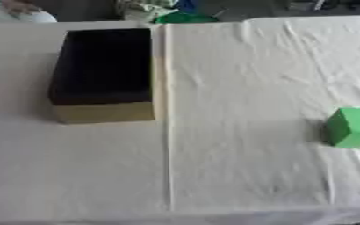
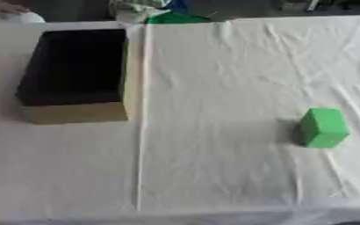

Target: Pick up objects on the table and place them in the box.

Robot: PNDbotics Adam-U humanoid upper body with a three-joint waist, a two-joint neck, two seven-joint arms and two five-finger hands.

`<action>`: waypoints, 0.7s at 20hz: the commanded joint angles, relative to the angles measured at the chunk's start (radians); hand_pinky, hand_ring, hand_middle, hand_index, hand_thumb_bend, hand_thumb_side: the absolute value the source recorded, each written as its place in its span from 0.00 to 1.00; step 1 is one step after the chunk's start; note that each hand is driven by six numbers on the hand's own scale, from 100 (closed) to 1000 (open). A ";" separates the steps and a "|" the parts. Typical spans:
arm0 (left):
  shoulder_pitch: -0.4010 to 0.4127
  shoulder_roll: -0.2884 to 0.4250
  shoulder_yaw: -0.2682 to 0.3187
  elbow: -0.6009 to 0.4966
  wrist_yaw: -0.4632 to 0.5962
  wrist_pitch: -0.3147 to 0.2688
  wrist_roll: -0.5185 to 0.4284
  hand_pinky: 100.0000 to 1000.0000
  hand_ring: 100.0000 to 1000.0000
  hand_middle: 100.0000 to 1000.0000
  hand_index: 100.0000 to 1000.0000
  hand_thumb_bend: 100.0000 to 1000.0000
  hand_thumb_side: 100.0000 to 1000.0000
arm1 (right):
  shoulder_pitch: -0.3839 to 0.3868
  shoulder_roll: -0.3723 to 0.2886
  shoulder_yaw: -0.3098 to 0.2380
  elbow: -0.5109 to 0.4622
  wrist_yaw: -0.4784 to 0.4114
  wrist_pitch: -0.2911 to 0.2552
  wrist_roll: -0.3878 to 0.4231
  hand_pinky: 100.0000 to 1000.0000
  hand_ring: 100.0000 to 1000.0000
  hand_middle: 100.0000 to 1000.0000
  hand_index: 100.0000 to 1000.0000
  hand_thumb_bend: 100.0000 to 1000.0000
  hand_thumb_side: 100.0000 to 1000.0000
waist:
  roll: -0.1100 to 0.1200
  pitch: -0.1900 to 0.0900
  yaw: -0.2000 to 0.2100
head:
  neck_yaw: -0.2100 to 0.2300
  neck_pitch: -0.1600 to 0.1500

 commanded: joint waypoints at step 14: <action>0.009 0.049 0.013 -0.014 -0.009 0.009 0.004 0.61 0.67 0.72 0.78 0.47 1.00 | 0.023 -0.291 0.011 -0.015 0.235 0.138 0.199 0.89 0.92 0.88 0.93 0.00 1.00 | 0.002 0.015 -0.030 | -0.005 -0.036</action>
